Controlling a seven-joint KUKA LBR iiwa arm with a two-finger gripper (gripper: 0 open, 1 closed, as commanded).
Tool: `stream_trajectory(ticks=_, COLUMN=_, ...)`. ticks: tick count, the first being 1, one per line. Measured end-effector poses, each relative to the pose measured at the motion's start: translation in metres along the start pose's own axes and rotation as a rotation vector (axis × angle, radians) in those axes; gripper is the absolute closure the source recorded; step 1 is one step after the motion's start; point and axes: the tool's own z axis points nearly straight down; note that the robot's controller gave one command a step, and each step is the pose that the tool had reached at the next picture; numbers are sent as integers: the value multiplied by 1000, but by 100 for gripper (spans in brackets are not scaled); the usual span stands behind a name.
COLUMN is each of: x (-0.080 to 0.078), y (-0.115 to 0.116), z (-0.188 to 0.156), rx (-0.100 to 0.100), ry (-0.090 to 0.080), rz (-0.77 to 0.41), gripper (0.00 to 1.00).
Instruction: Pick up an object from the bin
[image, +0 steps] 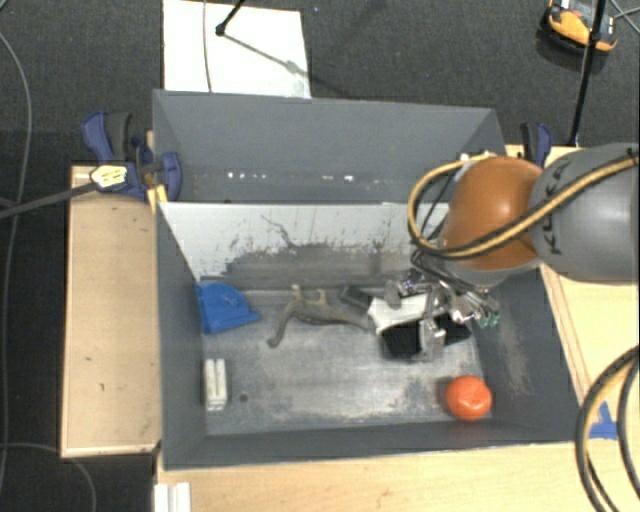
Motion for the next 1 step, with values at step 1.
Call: stream_trajectory(ticks=1, x=56, y=24, z=-8, rx=17, ry=-32, rz=-371, gripper=100)
